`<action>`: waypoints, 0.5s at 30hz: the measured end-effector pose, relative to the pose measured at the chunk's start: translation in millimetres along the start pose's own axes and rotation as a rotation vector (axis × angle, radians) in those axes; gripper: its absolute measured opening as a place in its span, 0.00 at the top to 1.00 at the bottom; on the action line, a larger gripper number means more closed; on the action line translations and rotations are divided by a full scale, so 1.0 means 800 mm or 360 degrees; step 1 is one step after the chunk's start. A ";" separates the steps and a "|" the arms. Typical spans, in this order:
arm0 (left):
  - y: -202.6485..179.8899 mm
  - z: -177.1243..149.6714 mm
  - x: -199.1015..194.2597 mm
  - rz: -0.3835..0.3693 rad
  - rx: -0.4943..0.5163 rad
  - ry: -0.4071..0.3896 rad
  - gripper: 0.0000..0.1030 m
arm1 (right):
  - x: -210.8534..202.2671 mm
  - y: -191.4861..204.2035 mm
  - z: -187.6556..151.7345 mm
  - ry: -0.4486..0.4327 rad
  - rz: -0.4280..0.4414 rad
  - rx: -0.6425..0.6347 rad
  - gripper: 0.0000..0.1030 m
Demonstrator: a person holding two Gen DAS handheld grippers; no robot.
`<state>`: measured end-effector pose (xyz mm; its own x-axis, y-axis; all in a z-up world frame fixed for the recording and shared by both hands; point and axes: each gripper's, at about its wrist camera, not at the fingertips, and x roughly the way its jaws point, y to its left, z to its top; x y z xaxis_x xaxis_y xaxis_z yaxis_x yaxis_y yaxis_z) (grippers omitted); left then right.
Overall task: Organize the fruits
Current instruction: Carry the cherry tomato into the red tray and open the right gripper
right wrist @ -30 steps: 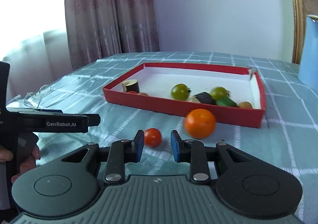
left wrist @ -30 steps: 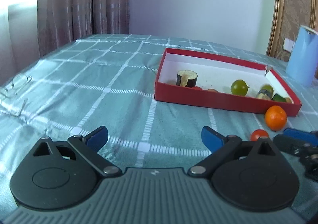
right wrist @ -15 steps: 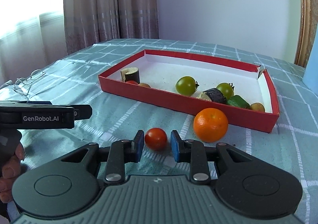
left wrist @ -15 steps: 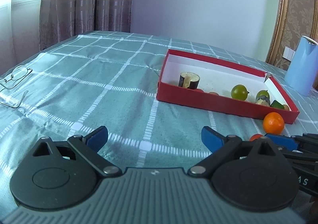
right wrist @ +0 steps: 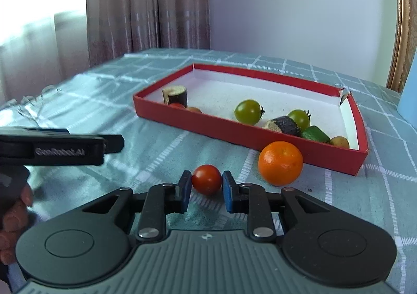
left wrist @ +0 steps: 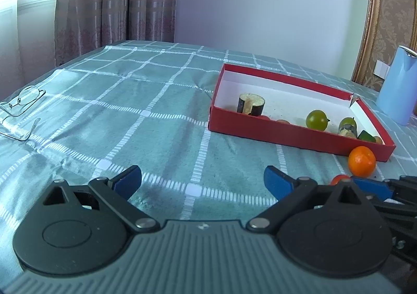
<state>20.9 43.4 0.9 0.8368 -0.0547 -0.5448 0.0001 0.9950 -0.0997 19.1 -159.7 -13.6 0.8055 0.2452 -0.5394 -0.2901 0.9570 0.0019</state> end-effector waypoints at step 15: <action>-0.001 0.000 -0.001 -0.0015 0.0012 -0.0010 0.04 | -0.008 -0.133 0.068 -0.0118 -0.0252 0.0299 0.76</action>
<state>20.0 42.8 1.4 0.8402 -0.0634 -0.5386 0.0118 0.9950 -0.0987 72.6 -255.1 35.5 0.8710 0.0938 -0.4823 -0.0615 0.9947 0.0824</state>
